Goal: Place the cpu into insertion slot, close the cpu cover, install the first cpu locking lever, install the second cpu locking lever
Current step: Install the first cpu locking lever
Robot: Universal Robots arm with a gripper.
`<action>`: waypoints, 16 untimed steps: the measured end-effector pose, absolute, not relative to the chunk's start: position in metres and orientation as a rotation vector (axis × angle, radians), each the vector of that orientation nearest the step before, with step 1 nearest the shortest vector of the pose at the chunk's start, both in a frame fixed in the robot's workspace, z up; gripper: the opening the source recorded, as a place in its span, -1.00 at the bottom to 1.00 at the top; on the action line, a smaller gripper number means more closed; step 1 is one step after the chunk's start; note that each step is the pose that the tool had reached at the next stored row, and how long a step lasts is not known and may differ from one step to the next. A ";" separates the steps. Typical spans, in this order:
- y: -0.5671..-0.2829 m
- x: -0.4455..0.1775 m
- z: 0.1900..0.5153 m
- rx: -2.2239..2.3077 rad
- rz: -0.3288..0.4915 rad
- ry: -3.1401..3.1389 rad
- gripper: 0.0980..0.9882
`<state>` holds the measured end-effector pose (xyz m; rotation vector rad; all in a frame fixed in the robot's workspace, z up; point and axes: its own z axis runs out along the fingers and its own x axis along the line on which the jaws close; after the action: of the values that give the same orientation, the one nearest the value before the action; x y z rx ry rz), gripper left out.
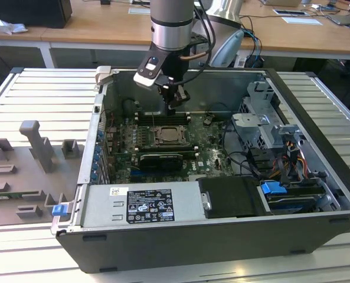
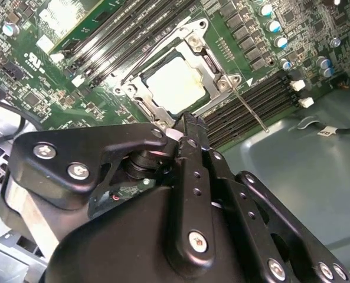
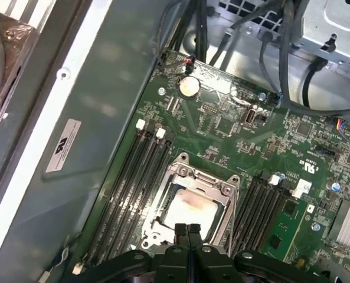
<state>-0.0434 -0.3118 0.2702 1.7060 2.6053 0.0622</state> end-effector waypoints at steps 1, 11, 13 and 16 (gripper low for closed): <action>-0.312 -0.043 0.270 1.692 0.062 2.615 -0.98; -0.312 -0.043 0.270 1.593 0.064 2.678 -0.98; -0.312 -0.043 0.270 1.579 0.064 2.687 -0.98; -0.312 -0.043 0.270 1.554 0.065 2.701 -0.98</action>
<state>-0.0434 -0.3120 0.2702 1.5544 2.7011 0.0645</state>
